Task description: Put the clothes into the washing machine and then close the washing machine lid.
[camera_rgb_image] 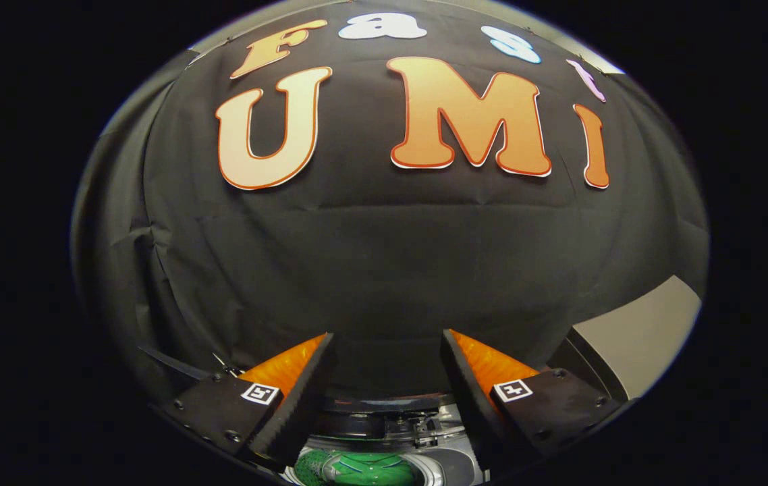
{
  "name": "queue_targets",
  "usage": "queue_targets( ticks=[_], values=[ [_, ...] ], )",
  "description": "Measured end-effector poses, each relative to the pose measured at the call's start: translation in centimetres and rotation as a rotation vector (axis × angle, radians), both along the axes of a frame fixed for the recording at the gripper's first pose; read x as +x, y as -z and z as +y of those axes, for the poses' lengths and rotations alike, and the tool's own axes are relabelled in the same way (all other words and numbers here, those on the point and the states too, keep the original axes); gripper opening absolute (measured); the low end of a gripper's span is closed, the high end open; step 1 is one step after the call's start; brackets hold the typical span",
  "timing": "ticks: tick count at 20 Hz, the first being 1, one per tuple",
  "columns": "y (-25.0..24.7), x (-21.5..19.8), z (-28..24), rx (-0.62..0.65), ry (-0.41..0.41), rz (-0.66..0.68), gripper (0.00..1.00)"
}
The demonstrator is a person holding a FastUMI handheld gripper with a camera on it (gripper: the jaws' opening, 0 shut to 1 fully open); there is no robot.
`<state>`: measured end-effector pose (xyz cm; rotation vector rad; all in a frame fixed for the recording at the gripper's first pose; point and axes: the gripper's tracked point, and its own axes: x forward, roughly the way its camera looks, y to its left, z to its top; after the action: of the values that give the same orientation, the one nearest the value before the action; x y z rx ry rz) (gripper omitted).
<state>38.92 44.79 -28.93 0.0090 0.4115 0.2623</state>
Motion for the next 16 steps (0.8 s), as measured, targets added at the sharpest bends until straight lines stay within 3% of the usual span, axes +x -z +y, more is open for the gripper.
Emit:
queue_targets(
  ticks=[16],
  values=[
    [0.8,-7.8,-2.2,0.007,-0.017,-0.038,0.99]
  ],
)
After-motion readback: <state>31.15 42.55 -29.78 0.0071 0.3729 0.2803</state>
